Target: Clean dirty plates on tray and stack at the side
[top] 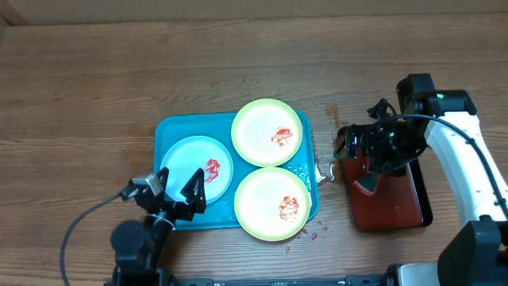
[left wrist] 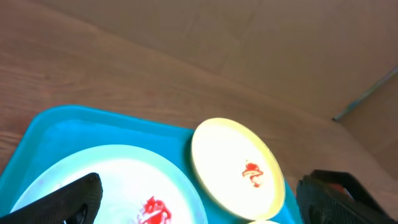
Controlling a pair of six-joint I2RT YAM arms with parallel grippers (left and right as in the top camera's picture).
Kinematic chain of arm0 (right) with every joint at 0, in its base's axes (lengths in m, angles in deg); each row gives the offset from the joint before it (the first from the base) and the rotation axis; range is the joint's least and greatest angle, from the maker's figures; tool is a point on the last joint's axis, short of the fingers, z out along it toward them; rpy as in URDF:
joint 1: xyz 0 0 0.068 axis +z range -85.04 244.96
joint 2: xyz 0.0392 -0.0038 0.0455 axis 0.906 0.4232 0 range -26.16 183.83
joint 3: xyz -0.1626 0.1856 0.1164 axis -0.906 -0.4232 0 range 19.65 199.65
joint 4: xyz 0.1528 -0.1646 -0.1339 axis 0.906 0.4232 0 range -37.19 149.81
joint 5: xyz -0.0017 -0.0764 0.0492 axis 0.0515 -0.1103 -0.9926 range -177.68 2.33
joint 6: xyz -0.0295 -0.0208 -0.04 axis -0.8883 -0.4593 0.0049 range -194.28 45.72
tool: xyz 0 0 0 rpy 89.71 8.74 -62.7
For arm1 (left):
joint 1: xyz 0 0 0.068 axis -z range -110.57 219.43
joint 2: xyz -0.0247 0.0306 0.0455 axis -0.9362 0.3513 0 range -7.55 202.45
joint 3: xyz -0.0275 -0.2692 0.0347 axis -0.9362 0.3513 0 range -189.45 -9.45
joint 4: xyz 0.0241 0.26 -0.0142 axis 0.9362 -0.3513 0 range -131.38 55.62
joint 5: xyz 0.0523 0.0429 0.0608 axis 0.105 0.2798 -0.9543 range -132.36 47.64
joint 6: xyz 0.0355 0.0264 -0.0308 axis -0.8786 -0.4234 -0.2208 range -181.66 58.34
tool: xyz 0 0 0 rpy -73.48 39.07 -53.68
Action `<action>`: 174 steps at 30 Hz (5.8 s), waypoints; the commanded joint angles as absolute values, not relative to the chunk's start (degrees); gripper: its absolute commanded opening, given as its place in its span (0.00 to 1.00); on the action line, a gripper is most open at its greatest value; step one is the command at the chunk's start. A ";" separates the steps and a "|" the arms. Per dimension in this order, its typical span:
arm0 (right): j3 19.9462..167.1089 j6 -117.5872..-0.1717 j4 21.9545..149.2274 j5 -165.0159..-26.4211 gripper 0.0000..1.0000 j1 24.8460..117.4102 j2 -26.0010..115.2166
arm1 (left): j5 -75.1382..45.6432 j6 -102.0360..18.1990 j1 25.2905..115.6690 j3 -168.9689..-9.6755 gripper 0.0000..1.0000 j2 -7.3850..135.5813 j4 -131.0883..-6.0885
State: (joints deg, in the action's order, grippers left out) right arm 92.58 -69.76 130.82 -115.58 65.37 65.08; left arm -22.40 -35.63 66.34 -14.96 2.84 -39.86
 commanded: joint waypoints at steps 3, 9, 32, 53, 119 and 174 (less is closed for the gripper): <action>92.42 -69.74 129.29 -116.47 1.00 65.33 64.18 | -20.17 -35.61 66.51 -32.25 1.00 18.60 -44.36; 92.42 -69.72 127.02 -116.01 1.00 65.33 64.18 | -14.40 -39.00 68.39 -57.41 1.00 47.21 -62.89; 92.40 -48.30 122.78 -91.01 1.00 65.30 64.18 | -35.29 -41.95 85.70 -84.71 1.00 86.32 -87.70; 75.97 -42.53 114.43 -90.77 1.00 65.33 64.51 | -35.27 -41.95 85.70 -84.62 1.00 86.47 -87.51; 92.38 -45.37 118.98 -89.15 0.69 65.30 69.08 | -35.34 -41.95 85.68 -84.62 1.00 86.47 -81.89; 80.58 -37.31 115.52 -83.62 0.04 67.97 64.51 | -35.42 -41.95 85.59 -84.62 1.00 86.47 -80.18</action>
State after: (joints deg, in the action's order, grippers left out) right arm 74.61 -35.47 114.02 -85.46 67.73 68.49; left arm -34.94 -41.25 85.75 -83.38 86.27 -80.34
